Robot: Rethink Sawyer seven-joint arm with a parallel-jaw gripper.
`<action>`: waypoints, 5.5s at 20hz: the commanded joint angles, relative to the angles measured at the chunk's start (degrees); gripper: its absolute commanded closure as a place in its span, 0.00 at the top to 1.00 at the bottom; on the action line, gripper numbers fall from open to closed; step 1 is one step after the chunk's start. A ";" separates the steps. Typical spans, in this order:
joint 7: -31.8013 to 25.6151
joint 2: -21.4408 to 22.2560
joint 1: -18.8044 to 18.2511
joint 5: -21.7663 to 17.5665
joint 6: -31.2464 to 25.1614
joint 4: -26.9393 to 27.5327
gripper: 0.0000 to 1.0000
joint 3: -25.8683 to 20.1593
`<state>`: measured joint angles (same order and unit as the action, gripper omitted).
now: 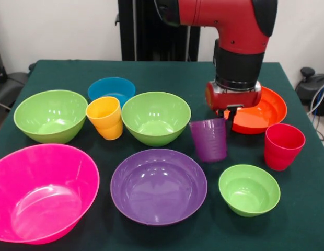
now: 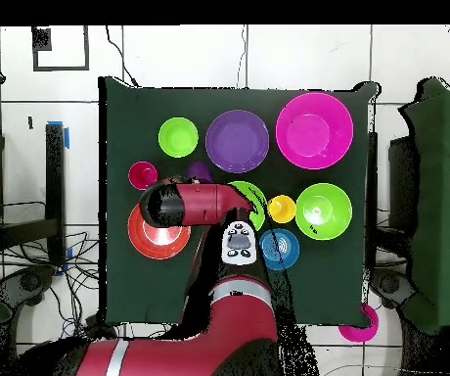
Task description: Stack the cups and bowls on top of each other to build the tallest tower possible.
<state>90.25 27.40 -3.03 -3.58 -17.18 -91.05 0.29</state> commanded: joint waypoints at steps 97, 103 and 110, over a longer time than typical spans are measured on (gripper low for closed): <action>27.39 -5.21 11.82 2.14 -7.13 -4.72 1.00 9.40; 25.71 1.01 12.55 2.46 -15.22 -3.60 1.00 10.58; 26.12 3.97 13.28 2.84 -19.77 -2.39 1.00 11.44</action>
<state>109.78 29.35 9.19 -1.70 -29.77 -95.51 14.49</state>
